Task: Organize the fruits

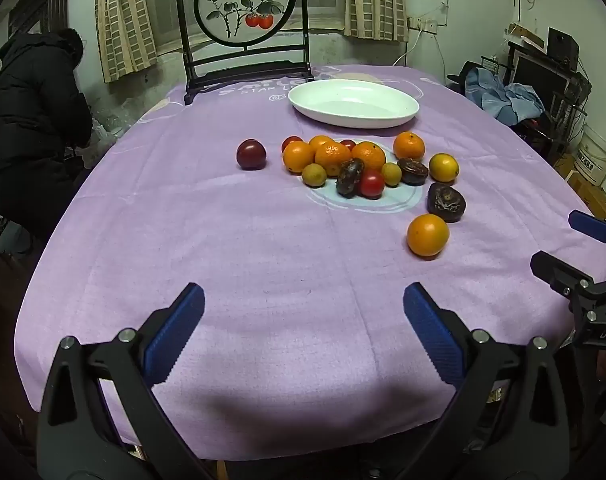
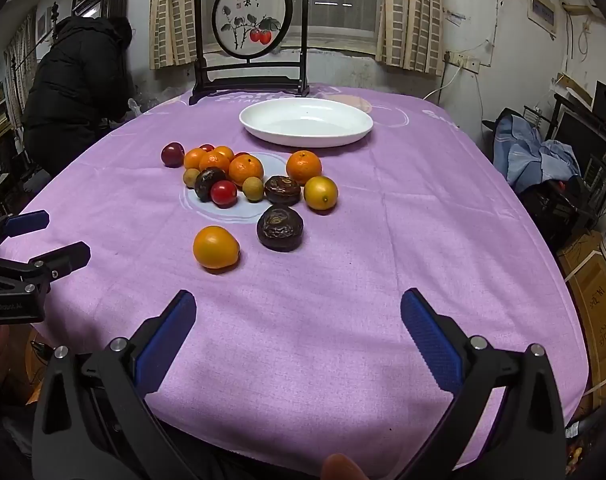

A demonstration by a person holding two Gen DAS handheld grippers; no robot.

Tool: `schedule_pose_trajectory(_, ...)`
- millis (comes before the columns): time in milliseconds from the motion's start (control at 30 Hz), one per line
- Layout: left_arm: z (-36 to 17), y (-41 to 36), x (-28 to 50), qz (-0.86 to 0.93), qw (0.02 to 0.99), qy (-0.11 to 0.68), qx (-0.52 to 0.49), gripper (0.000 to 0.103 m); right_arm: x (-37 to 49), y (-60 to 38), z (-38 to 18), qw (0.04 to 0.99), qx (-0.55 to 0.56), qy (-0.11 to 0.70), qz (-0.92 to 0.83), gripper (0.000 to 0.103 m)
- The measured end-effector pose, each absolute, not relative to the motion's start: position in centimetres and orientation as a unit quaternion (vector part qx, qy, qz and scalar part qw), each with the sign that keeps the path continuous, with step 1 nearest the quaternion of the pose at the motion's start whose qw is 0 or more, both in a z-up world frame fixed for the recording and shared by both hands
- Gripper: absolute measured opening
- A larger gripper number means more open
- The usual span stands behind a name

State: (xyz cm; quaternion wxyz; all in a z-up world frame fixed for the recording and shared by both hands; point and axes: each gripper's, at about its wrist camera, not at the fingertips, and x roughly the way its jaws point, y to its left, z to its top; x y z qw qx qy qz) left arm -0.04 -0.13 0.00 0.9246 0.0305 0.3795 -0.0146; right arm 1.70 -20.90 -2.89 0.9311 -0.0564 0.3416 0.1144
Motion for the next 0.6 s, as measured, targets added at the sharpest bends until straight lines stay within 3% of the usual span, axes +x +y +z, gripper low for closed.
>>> schedule_pose_trajectory(600, 0.23, -0.37, -0.29, -0.015, 0.925, 0.377, 0.030, 0.101, 1.65, -20.76, -2.87, 0.931, -0.061, 0.340, 0.114, 0.102)
